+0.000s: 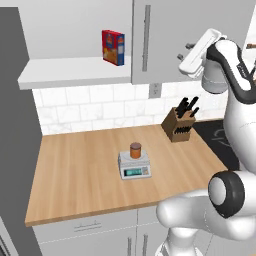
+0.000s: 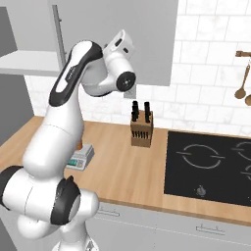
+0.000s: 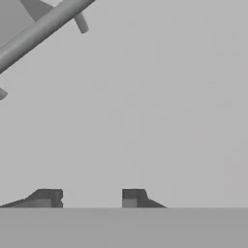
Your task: Pick the jam and place it on the digital scale for weighing, and close the cabinet.
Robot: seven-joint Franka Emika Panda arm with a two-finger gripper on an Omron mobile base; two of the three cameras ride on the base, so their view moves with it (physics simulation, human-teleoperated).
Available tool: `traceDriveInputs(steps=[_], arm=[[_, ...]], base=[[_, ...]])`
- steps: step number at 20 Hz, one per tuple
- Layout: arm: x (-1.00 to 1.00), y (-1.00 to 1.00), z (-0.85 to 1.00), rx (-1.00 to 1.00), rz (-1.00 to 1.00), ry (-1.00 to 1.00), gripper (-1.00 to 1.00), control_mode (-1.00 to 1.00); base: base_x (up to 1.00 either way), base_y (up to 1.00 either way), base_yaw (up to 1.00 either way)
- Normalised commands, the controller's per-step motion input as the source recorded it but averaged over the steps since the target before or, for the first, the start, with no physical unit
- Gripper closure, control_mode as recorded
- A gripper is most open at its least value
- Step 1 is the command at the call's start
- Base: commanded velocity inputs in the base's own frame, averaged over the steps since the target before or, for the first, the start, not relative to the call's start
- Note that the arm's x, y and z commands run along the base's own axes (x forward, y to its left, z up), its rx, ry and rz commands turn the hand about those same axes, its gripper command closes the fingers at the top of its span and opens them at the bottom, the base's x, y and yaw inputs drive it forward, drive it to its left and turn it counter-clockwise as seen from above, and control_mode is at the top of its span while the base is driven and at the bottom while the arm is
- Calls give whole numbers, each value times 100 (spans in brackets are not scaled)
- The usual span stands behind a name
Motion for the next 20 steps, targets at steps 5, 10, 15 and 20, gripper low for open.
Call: traceDriveInputs(steps=[5, 10, 15, 20], arm=[[-64, -1, -53, 0, 1, -29, -100, -100], [-100, -1, 21, 0, 0, -23, -100, -100], [-100, 3, 58, -5, 0, -16, -100, -100], [-100, 8, 25, -5, 0, -27, -100, -100]], base=[[0, 0, 0], [0, 0, 0], [0, 0, 0], [0, 0, 0]])
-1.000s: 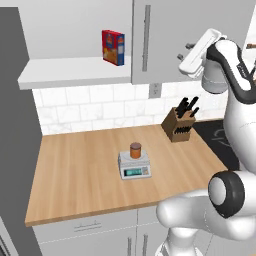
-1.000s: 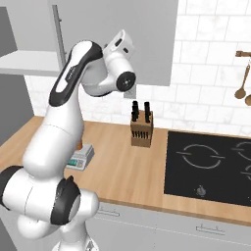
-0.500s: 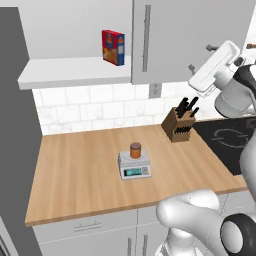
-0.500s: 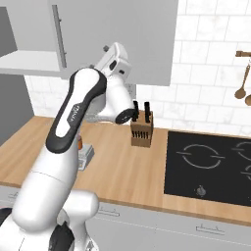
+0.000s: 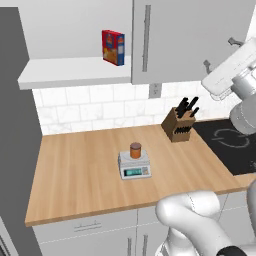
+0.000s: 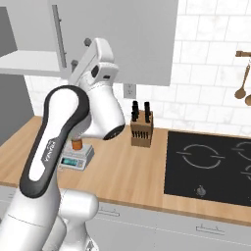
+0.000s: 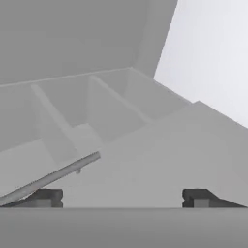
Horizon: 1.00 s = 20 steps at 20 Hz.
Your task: Pick the jam and place it on the digital scale for weighing, and close the cabinet.
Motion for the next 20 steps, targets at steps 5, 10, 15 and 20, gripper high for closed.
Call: traceDriveInputs(steps=[5, 10, 15, 20], arm=[[-100, 36, 11, -8, 0, -31, -100, -100], [-100, 45, 12, -7, 0, -34, -100, -100], [-100, 85, 1, -5, 0, -22, -100, -100], [-100, 100, 0, -22, 1, -18, -100, -100]], base=[[0, 0, 0], [0, 0, 0], [0, 0, 0], [0, 0, 0]])
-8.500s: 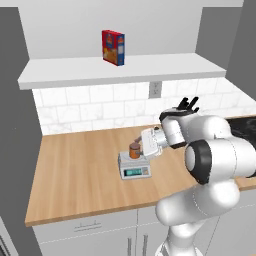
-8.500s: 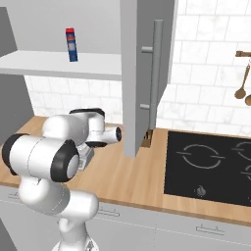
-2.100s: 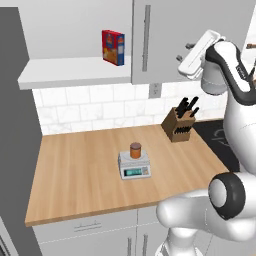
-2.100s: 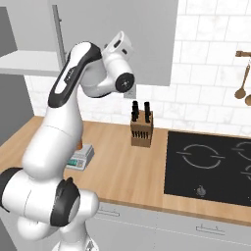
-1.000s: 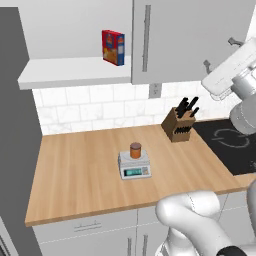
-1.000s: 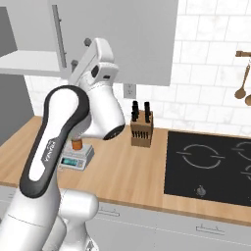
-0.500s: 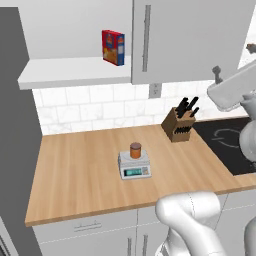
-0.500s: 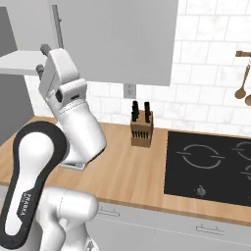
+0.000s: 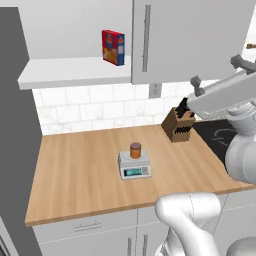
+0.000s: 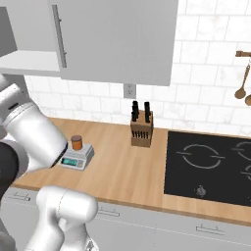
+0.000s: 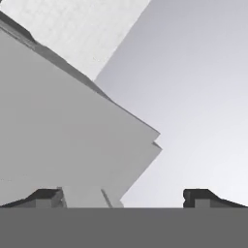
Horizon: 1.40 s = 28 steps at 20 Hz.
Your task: Pick the jam and place it on the digital scale for weighing, and close the cabinet.
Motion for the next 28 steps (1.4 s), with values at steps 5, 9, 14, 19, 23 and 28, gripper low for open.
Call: traceDriveInputs(steps=[5, 9, 14, 19, 23, 28], arm=[[-100, 100, 0, -41, 2, -16, -100, -100], [-100, 100, 0, -26, -1, -2, -100, -100], [-90, 100, -24, -7, -18, 0, -100, -100], [-54, 100, -54, 2, -30, 0, -100, -100], [-44, 100, -36, 13, -32, 0, -100, -100], [-25, 97, 0, 16, -19, 0, -100, -100]], base=[[0, 0, 0], [0, 0, 0], [0, 0, 0], [0, 0, 0], [0, 0, 0], [0, 0, 0]])
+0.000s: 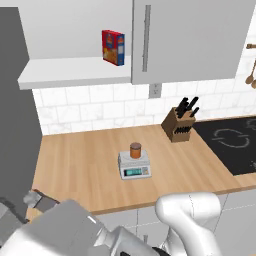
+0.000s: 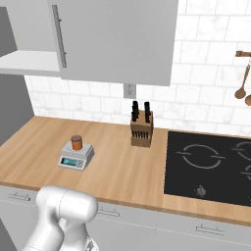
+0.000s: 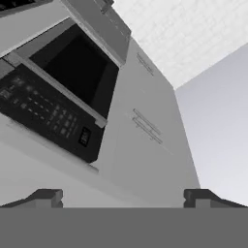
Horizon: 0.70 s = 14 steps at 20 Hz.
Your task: Pick the jam and place it on the digital scale for weighing, and close the cabinet.
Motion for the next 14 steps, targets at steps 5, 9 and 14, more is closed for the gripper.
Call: traceDriveInputs(steps=[5, 9, 14], arm=[[6, 72, 0, 17, -1, 1, -100, -100], [28, 47, -21, 31, 0, 0, -100, -100], [65, 17, -78, 46, 0, 1, -100, -100]], base=[[0, 0, 0], [0, 0, 0], [0, 0, 0]])
